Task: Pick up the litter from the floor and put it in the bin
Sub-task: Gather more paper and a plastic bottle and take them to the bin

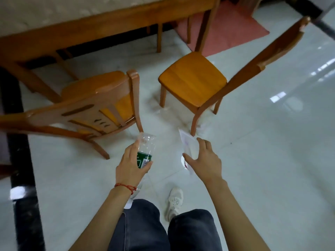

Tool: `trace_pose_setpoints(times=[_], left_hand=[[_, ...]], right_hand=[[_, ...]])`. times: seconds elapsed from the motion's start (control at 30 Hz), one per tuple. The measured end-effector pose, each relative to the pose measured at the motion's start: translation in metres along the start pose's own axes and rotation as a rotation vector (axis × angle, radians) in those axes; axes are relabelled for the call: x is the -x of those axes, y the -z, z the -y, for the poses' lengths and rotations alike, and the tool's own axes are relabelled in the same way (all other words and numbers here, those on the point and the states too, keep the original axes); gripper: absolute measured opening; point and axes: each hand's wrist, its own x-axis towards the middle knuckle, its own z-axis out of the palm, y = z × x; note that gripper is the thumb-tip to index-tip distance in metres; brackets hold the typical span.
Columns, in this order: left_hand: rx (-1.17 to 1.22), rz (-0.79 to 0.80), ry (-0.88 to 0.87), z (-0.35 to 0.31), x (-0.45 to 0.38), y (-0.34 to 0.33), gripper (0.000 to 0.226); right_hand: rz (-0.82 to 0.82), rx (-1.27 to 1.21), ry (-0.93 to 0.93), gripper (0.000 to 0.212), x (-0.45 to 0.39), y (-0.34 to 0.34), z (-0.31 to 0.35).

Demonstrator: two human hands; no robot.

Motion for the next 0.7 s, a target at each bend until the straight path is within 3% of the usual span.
trace_pose_setpoints(times=[0.37,0.7], left_hand=[[0.061,-0.217,0.291,0.036,0.081,0.019,0.08],[0.084,-0.482,0.593,0.085,0.215,0.046,0.082]], right_hand=[[0.122,0.09,0.265,0.067,0.019,-0.02,0.036],[0.272,0.167,0.695,0.066,0.078,-0.06,0.125]])
